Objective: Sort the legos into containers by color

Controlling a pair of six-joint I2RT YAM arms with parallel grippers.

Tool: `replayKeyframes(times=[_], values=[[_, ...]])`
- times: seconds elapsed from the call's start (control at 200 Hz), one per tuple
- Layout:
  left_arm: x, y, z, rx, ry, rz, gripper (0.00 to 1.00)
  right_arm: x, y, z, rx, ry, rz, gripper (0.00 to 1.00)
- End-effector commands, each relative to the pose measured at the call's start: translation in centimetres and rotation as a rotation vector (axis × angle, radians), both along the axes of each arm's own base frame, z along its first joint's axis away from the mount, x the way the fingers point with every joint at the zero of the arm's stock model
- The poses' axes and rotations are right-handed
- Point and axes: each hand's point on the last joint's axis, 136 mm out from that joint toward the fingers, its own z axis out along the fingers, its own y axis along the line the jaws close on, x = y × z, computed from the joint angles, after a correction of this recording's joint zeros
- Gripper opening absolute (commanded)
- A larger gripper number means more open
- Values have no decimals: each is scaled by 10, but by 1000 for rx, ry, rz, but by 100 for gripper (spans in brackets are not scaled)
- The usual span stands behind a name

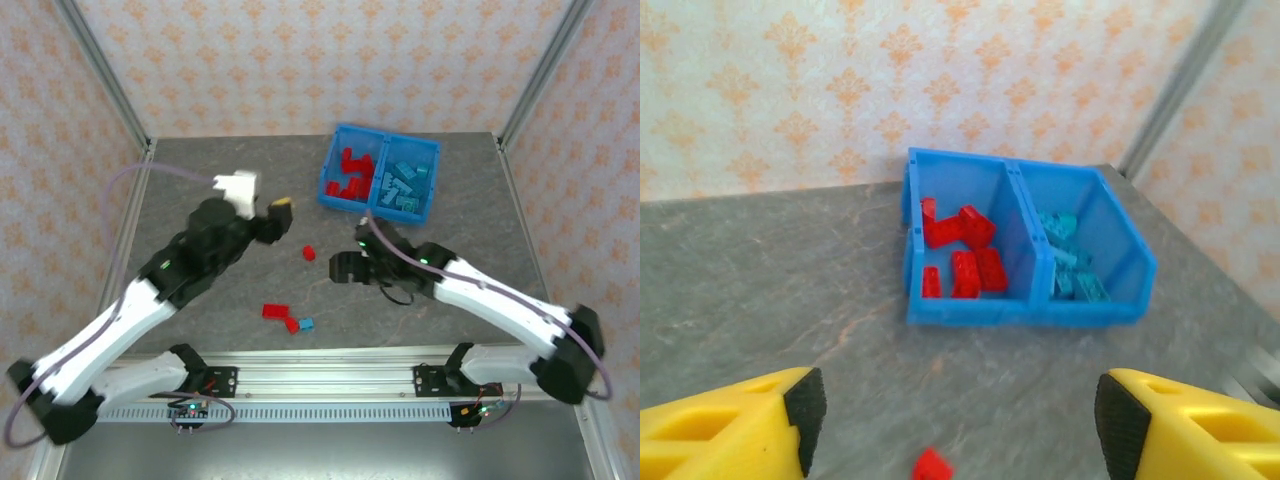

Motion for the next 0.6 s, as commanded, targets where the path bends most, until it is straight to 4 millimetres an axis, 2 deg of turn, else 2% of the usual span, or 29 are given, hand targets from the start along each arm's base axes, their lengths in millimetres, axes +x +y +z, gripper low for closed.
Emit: replayKeyframes(times=[0.0,0.105,0.15,0.225,0.355,0.45,0.591], values=[[-62,14,-38,247,27,-238,89,23,38,-4,-22,-40,86,86],[-107,28,-67,402,7,-417,96,43,62,-31,-128,-18,161,86],[-121,28,-83,458,6,-496,100,55,64,-44,-210,-21,173,86],[-144,23,-112,545,-13,-667,100,76,61,-63,-356,-39,167,86],[-152,13,-149,632,-98,-806,100,95,68,-90,-477,-37,213,88],[-152,5,-155,620,-151,-839,100,99,75,-107,-501,-9,230,86],[-154,4,-157,616,-159,-854,100,101,85,-123,-476,12,254,73]])
